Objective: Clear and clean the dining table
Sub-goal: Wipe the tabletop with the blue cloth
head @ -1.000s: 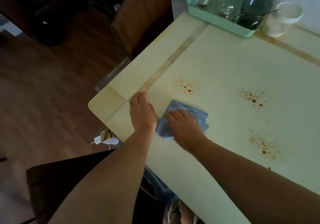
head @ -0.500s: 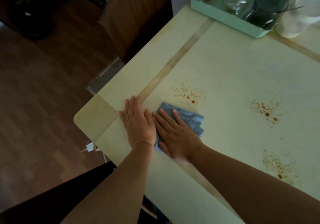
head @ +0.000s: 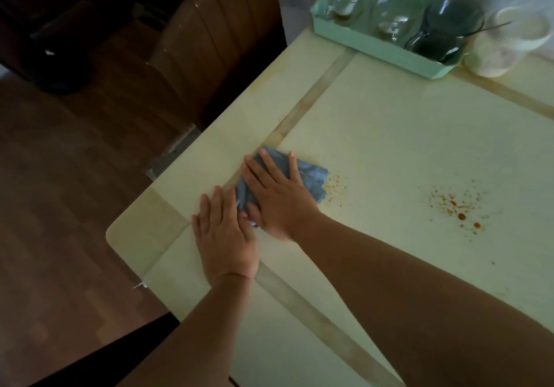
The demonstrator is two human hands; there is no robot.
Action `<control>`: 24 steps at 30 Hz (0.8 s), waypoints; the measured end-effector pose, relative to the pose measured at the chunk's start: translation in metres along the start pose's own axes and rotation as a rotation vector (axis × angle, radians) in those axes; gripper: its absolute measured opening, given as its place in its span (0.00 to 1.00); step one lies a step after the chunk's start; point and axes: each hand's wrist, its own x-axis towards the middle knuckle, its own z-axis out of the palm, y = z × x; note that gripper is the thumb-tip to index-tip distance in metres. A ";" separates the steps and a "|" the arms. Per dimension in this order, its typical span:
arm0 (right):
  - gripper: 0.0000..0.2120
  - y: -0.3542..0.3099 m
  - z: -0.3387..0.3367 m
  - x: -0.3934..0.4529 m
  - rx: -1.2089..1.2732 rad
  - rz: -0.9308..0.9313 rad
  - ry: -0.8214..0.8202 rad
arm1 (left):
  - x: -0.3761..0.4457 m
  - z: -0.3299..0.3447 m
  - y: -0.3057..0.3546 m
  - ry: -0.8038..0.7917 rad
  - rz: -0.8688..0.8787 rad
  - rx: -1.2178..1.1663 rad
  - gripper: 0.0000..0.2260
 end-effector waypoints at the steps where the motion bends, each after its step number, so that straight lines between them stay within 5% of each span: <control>1: 0.34 0.004 0.000 0.003 0.014 0.060 -0.002 | 0.000 0.000 0.000 -0.003 0.002 0.021 0.24; 8: 0.35 0.019 0.002 -0.019 0.134 0.419 0.054 | -0.001 -0.002 0.004 -0.045 -0.014 0.094 0.24; 18: 0.36 0.051 0.005 -0.041 0.060 -0.216 -0.042 | -0.001 -0.003 0.004 -0.075 -0.016 0.122 0.25; 24: 0.36 0.073 0.000 0.022 -0.013 -0.216 -0.034 | 0.001 0.001 0.003 -0.047 -0.021 0.123 0.24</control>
